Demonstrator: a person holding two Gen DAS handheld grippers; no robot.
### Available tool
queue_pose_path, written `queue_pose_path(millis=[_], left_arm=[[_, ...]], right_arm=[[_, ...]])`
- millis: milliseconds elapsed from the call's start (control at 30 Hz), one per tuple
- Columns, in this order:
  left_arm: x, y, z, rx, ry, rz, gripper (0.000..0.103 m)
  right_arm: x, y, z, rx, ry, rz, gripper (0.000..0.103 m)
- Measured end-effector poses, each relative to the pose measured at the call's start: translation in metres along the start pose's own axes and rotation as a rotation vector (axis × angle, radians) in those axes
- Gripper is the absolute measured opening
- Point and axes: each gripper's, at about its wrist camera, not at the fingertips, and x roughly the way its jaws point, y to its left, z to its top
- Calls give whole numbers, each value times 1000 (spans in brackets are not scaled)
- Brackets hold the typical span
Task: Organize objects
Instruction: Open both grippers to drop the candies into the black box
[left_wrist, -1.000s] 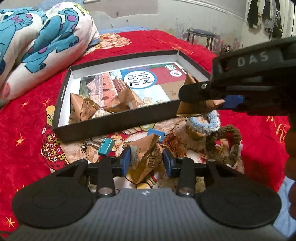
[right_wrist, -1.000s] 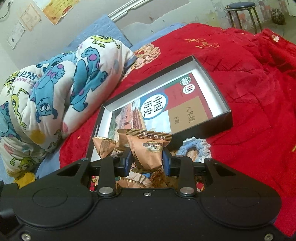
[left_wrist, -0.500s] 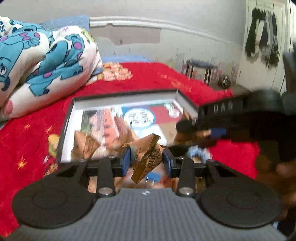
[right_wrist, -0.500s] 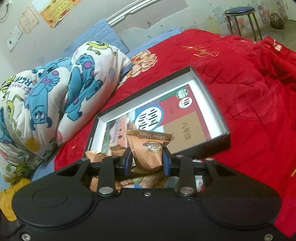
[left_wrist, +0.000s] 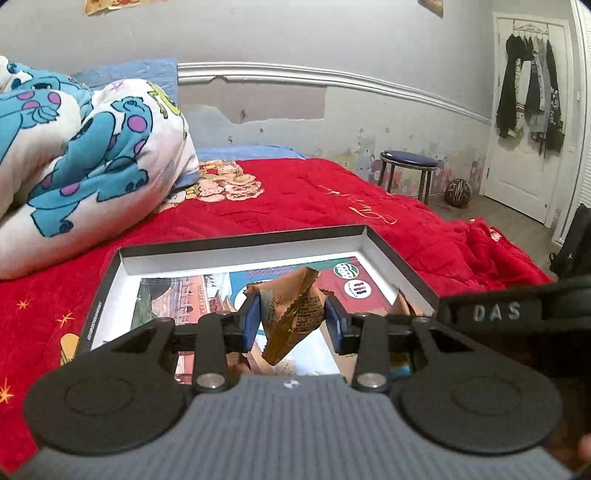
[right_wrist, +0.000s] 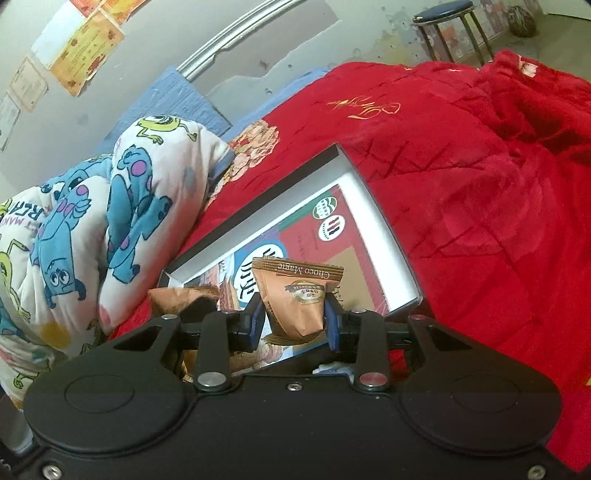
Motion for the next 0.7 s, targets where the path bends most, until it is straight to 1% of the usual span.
queue_pose_path(millis=[67,233,300,433,533,600,667,700], left_arm=[[4,3,-1,-23,27,-7,42],[11,10,-6,-48,93,-26,42],[14,11,-5,-52,129,-31,42],[19,10,-7,-33,171,-39,42],[23,10,-12,-41,206,-43,43],[24,10,-14,-45,217,-43,45],[26,9,-15,-35,225,-39,52],[26,9,-16,-34,226,-37,54]], right_arm=[[3,-1,-1,2,10,5,32],[9,7,-4,-54,13,-48,32],[9,9,-4,-63,13,-64,32],[7,11,-5,-61,10,-72,32],[6,13,-6,-64,12,-75,32],[5,13,-6,-58,15,-73,32],[4,13,-6,-48,18,-67,33],[3,13,-6,-43,21,-64,33]])
